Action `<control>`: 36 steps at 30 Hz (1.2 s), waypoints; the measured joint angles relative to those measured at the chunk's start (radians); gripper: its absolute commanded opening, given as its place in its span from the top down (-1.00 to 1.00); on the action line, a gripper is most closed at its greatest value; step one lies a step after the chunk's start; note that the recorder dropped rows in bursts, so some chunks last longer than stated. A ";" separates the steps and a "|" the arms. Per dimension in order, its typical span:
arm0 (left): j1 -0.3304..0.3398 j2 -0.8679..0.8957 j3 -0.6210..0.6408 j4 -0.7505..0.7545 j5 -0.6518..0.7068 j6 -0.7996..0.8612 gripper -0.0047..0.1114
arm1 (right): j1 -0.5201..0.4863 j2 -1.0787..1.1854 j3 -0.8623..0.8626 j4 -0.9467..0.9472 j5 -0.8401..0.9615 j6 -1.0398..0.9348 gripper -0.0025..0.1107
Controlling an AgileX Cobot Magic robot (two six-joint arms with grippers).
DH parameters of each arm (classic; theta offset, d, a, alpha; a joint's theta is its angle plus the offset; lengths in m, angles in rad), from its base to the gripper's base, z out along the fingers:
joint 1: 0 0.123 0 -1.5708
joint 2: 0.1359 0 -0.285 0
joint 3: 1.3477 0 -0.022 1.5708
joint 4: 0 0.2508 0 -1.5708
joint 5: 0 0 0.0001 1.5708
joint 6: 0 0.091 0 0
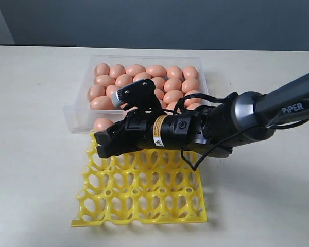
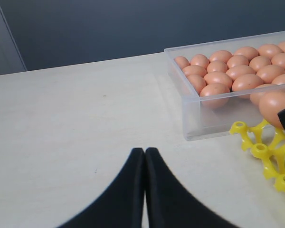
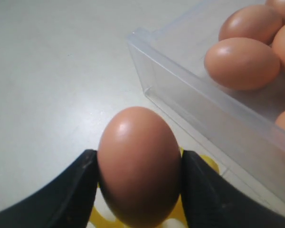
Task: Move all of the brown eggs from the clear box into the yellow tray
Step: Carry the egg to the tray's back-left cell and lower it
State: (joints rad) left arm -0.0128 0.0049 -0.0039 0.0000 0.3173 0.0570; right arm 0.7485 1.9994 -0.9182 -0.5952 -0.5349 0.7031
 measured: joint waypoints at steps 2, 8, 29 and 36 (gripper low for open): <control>0.000 0.000 0.000 0.000 0.000 0.000 0.91 | 0.000 0.000 0.000 -0.007 0.000 0.003 -0.15; 0.000 0.000 0.000 0.000 0.000 0.000 0.91 | 0.000 0.000 0.000 -0.016 0.001 0.025 -0.16; 0.000 0.000 0.000 0.000 0.000 0.000 0.91 | 0.006 -0.100 -0.030 0.076 0.320 0.032 0.95; 0.000 0.000 0.000 0.000 0.000 0.000 0.91 | 0.006 -0.073 -0.030 0.082 0.313 0.033 0.95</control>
State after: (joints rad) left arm -0.0128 0.0049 -0.0039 0.0000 0.3173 0.0570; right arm 0.7548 1.9261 -0.9480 -0.5135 -0.2221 0.7365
